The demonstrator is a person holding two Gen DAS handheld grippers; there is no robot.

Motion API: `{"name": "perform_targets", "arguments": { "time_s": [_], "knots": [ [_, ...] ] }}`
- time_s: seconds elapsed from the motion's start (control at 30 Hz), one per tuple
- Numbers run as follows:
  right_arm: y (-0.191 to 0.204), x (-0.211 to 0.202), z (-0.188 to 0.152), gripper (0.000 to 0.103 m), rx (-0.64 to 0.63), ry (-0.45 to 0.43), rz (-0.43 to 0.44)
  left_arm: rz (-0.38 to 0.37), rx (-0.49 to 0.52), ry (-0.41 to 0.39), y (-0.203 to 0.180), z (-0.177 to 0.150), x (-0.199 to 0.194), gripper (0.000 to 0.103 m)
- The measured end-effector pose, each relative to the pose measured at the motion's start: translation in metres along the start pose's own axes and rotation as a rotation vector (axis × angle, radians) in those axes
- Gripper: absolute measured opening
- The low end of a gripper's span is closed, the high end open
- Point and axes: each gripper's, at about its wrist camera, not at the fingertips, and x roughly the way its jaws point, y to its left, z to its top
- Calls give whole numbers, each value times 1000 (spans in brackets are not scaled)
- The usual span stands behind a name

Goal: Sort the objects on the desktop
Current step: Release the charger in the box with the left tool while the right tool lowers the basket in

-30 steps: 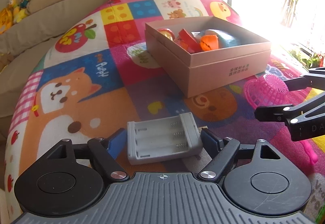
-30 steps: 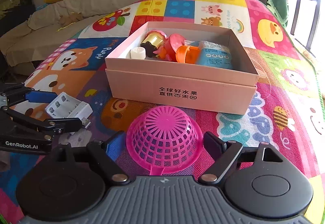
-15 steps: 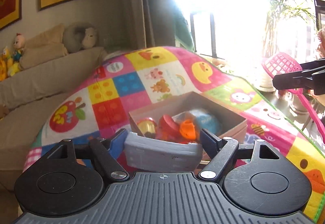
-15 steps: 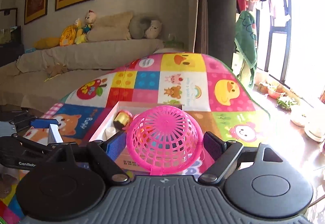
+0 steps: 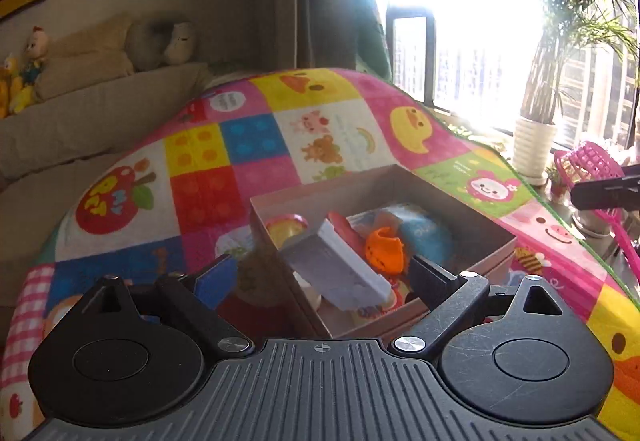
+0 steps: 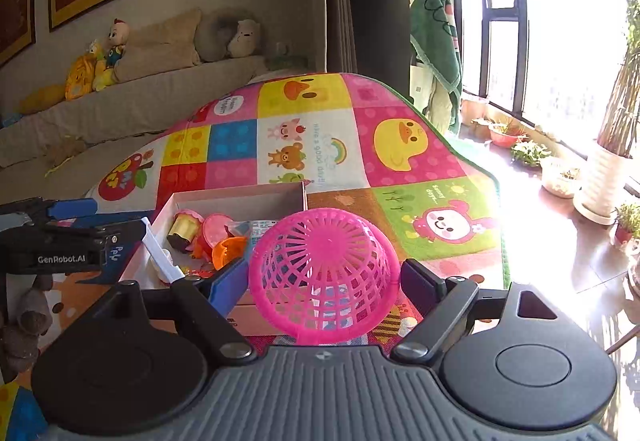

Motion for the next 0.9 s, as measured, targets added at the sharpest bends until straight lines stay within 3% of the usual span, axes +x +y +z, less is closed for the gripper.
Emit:
{"name": "perform_targets", "arguments": {
  "time_s": [0.13, 0.37, 0.47, 0.57, 0.8, 0.9],
  "knots": [
    [14, 14, 14, 84, -9, -5, 59, -1, 4, 69, 1, -29, -7, 97],
    [56, 70, 66, 84, -29, -50, 128, -3, -18, 74, 11, -37, -16, 99],
    [70, 102, 78, 99, -68, -50, 85, 9, -33, 79, 18, -41, -21, 100],
    [82, 111, 68, 99, -123, -35, 62, 19, -56, 83, 29, -46, -27, 101],
    [120, 85, 30, 96, -277, -13, 241, 1, -81, 108, 31, -49, -16, 101],
    [137, 90, 27, 96, -318, 3, 257, -21, -69, 109, 25, -50, -16, 101]
  ]
}}
